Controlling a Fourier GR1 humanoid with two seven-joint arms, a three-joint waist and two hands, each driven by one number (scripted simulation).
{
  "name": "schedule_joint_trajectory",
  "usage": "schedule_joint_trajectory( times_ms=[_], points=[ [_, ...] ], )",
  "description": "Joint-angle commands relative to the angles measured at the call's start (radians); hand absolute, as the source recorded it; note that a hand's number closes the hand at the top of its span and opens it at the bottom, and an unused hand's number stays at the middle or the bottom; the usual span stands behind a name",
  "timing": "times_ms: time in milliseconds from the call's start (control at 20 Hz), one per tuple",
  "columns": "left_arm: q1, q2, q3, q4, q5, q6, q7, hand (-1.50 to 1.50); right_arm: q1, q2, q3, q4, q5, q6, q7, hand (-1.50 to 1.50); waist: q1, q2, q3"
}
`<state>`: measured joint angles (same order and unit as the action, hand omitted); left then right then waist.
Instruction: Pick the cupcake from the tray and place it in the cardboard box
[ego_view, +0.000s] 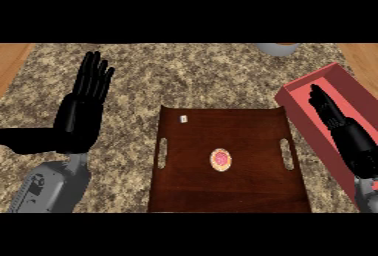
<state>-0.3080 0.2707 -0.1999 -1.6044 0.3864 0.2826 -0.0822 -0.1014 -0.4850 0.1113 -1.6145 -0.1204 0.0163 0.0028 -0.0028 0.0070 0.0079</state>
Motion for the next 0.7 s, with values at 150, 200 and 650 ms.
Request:
schedule_joint_trajectory(
  times_ms=[150,200,650],
  points=[
    [0.040,0.174,-0.076,0.046,-0.157,-0.117,-0.007,0.00,-0.175,-0.004,-0.078,-0.135,-0.135,0.082,-0.020,-1.50,0.017,-0.012,-0.007],
    [0.014,0.221,-0.077,0.068,-0.198,-0.122,0.006,0.00,-0.215,-0.014,-0.092,-0.176,-0.163,0.097,-0.013,-1.50,0.009,-0.014,-0.007],
    [0.059,0.265,-0.063,0.118,-0.215,-0.238,-0.052,0.00,-0.200,-0.130,0.009,0.008,0.186,0.209,-0.397,-1.50,0.019,0.000,-0.007]
  ],
)
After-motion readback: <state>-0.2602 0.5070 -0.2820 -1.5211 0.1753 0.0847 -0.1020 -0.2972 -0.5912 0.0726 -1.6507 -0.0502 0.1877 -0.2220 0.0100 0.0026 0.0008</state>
